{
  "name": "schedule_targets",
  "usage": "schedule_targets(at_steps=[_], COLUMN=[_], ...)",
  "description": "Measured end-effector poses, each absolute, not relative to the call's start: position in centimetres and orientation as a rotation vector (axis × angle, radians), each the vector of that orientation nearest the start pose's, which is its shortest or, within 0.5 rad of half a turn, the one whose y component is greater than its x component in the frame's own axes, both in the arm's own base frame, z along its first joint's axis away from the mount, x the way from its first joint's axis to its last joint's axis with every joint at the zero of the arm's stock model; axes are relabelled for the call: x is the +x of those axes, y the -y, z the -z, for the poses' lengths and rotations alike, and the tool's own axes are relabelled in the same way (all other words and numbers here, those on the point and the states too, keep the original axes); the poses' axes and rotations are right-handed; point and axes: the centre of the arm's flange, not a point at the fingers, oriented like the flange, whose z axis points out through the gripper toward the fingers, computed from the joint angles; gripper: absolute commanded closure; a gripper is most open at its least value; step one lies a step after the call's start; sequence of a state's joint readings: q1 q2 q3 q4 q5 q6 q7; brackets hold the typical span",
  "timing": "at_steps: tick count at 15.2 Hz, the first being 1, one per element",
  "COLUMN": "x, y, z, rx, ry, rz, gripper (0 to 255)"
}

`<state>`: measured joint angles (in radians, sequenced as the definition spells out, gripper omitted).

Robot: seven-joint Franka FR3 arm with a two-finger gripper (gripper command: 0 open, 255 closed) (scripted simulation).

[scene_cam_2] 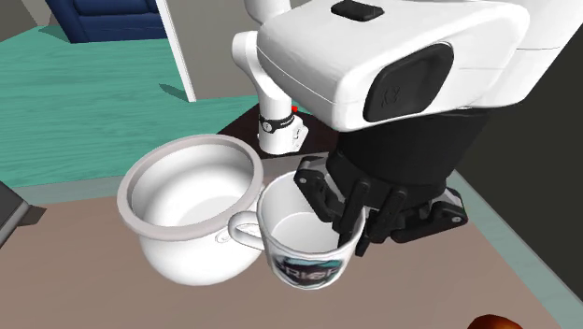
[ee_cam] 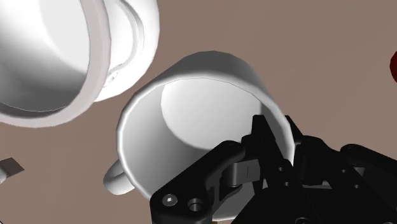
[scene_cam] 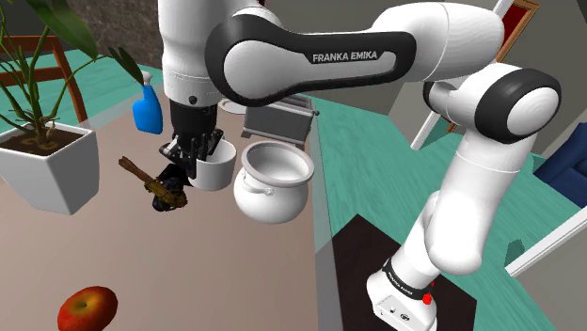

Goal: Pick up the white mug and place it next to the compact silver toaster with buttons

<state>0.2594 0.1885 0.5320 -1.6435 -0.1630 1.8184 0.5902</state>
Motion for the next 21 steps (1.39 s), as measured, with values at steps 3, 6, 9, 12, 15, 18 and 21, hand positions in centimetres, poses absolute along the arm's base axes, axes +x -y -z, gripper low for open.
schedule_targets(at_steps=[3,6,9,12,15,18,21], x=[45.8,45.7,45.7,45.8,45.8,45.8,46.3], y=[-41.1,-41.1,-41.2,-41.1,-41.1,-41.2,-38.6], z=[-53.0,-54.5,-56.3,-57.8,-59.3,-60.6,-61.1], rx=[-3.159,-3.16,-3.159,-3.16,-3.159,-3.159,-3.16], ry=[0.367,0.368,0.368,0.368,0.368,0.368,0.367], rz=[0.08,0.08,0.08,0.08,0.08,0.08,0.08], gripper=[255,255,255,255,255,255,255])
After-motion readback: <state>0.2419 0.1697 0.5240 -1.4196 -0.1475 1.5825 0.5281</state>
